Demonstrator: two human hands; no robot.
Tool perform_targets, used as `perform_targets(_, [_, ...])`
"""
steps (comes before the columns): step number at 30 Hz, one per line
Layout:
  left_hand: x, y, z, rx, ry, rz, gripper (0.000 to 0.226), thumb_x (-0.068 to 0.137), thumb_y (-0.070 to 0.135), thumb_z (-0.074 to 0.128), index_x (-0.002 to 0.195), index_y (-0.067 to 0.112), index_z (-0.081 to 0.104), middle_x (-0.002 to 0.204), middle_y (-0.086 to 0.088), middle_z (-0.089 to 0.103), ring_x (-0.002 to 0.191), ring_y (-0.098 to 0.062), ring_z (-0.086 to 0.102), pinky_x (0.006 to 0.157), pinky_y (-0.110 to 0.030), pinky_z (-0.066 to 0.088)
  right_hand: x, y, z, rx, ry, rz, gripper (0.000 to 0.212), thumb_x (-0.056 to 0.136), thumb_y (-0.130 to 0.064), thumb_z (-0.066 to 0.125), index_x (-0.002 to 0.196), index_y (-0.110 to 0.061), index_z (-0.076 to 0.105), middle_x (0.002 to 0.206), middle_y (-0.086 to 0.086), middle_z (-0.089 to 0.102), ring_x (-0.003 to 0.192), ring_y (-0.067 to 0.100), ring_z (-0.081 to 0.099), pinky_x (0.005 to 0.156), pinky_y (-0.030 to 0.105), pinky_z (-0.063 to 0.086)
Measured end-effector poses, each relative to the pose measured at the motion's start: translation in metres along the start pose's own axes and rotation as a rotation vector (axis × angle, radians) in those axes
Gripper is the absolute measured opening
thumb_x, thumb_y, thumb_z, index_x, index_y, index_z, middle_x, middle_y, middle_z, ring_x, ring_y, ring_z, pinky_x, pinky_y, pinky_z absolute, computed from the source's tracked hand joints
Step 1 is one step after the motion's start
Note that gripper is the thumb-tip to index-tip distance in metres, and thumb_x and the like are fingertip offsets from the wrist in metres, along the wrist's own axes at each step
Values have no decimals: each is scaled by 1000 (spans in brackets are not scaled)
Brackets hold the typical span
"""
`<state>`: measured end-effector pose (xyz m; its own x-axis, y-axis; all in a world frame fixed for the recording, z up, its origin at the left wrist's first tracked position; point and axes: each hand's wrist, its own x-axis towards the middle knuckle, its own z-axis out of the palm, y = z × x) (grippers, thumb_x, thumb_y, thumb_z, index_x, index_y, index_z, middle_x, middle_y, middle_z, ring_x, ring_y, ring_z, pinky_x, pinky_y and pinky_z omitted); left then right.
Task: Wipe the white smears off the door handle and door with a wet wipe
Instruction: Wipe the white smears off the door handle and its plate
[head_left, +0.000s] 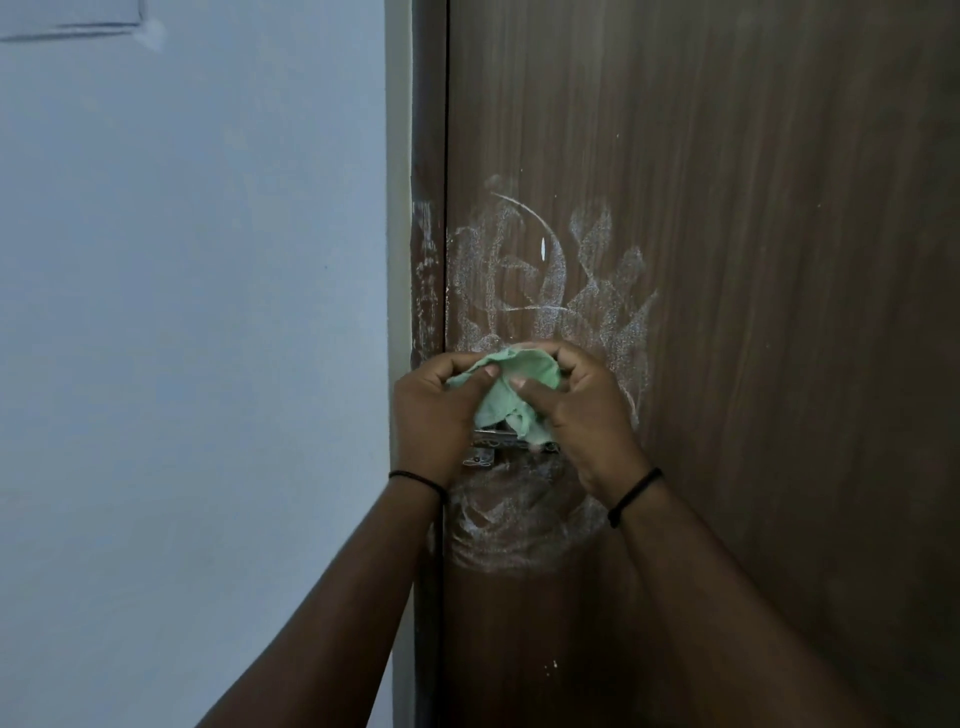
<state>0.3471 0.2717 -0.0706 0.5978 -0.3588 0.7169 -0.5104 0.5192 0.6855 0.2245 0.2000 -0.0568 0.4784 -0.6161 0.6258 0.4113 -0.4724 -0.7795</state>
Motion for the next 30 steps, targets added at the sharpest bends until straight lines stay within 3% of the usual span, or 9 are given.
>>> perform_targets(2, [-3,-3,-4,19,21,6,4,85,20,76,87,17,76,77,3,74,73,-15,71,62,-31,58,-1,-1,2,-2,46,-2,19,91,7,61,96,-7,72,98,11,74,69,16,72,45,25,53])
perform_targets(6, [-14,-7,-13,42,-3,3,7,87,20,74,93,18,76,72,0,75,58,-17,70,52,-29,54,-5,0,14,-23,126,-12,28,92,11,52,91,-6,74,98,9,75,85,23,73,65,29,60])
perform_targets(9, [-19,-10,-14,39,-19,20,16,90,14,68,99,25,76,79,7,75,64,-10,71,58,-20,54,-11,3,25,-38,52,49,24,95,0,53,105,-8,73,99,9,75,90,31,72,78,42,61])
perform_targets(12, [-20,-10,-15,38,-47,64,21,93,22,65,107,36,72,90,15,75,81,0,69,71,-15,54,-14,7,28,-32,-62,59,36,100,-4,42,128,-11,64,123,6,69,114,19,65,100,36,52])
perform_targets(15, [-21,-15,-16,10,-51,43,33,86,20,74,103,47,67,82,5,73,74,-5,64,70,-22,55,-16,11,26,-84,-137,34,43,100,4,40,137,-12,56,140,3,59,130,13,54,112,38,43])
perform_targets(18, [-15,-25,-19,-16,-20,-1,32,84,8,74,94,38,71,84,14,74,79,-8,70,72,-21,56,-17,20,25,-211,-38,-49,38,94,7,57,125,-13,67,121,-1,71,111,9,66,99,39,54])
perform_targets(24, [-9,-42,-13,-18,-190,2,16,94,12,62,99,21,75,98,3,73,89,-8,68,79,-21,54,-4,48,12,-368,126,-115,30,87,0,70,103,-25,74,87,-7,75,78,5,71,73,30,61])
perform_targets(27, [-3,-50,-11,164,-61,78,15,91,19,67,93,33,70,97,5,64,85,-1,61,75,-10,48,10,60,9,-420,201,-141,26,85,-1,72,96,-25,74,83,-10,74,73,1,70,65,20,57])
perform_targets(30, [6,-56,-11,273,202,112,17,86,18,71,89,35,69,87,13,65,75,3,59,68,-4,43,28,64,6,-509,262,-227,20,85,-8,74,99,-22,75,88,-12,73,77,3,70,66,23,59])
